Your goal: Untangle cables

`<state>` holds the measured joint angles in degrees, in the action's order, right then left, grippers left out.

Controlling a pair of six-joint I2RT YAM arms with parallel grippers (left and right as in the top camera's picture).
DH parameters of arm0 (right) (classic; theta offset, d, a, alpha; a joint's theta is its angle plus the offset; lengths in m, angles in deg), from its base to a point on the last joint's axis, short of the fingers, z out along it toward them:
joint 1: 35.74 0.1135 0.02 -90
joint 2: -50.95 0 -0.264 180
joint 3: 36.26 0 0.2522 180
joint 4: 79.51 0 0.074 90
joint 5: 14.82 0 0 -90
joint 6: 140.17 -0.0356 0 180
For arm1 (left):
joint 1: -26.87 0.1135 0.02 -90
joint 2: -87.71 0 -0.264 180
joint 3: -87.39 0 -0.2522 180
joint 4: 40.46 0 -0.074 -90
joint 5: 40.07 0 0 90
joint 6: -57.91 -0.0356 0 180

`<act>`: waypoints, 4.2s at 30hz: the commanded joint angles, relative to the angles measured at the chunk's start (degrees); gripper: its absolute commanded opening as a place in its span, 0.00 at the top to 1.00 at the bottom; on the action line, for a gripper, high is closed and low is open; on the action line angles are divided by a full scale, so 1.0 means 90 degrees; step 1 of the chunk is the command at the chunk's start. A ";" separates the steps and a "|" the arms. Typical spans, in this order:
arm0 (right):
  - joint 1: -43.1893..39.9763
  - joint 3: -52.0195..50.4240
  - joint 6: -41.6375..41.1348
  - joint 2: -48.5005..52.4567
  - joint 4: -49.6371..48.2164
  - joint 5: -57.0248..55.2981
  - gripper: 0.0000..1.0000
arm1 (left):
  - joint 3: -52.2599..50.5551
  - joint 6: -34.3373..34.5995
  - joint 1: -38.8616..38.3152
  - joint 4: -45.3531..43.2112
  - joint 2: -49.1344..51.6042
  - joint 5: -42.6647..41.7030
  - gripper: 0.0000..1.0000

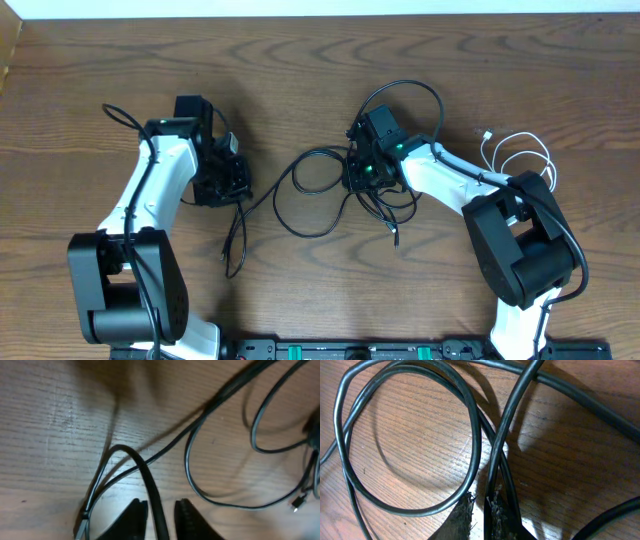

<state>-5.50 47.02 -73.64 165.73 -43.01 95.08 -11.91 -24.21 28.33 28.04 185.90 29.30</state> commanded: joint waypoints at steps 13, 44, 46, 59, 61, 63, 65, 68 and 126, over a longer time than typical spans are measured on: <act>0.0066 -0.0109 -0.0007 -0.0036 0.0041 -0.0177 0.85 | -0.0775 0.0007 0.0007 -0.1110 -0.0007 0.0085 0.55; 0.0070 -0.0109 -0.0007 -0.0036 0.0044 -0.0177 0.83 | -0.1795 -0.0087 0.0007 -0.2550 -0.0007 0.0425 0.47; 0.0068 -0.0109 -0.0007 -0.0036 0.0044 -0.0180 0.83 | -0.1795 -0.0083 0.0007 -0.2613 -0.0007 0.0495 0.47; 0.0068 -0.0109 -0.0007 -0.0036 0.0046 -0.0177 0.82 | -0.1797 -0.0012 0.0007 -0.2671 -0.0007 0.0585 0.48; 0.0068 -0.0109 -0.0007 -0.0036 0.0044 -0.0177 0.82 | -0.1797 0.0051 0.0007 -0.2671 -0.0007 0.0585 0.48; 0.0068 -0.0109 -0.0007 -0.0036 0.0046 -0.0177 0.82 | -0.1797 0.0287 0.0007 -0.2669 -0.0007 0.0585 0.48; 0.0068 -0.0109 -0.0007 -0.0036 0.0046 -0.0177 0.81 | -0.1800 0.0610 0.0007 -0.2669 -0.0007 0.0585 0.48; 0.0068 -0.0109 -0.0005 -0.0036 0.0044 -0.0177 0.81 | -0.1802 0.1129 0.0007 -0.2669 -0.0007 0.0588 0.47; 0.0068 -0.0109 -0.0007 -0.0036 0.0000 -0.0177 0.80 | -0.1790 0.7856 -0.0828 -0.2011 -0.0843 0.1690 0.13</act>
<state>-5.48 47.02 -73.64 165.62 -43.14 95.34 -27.83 38.46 22.10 9.70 177.97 41.76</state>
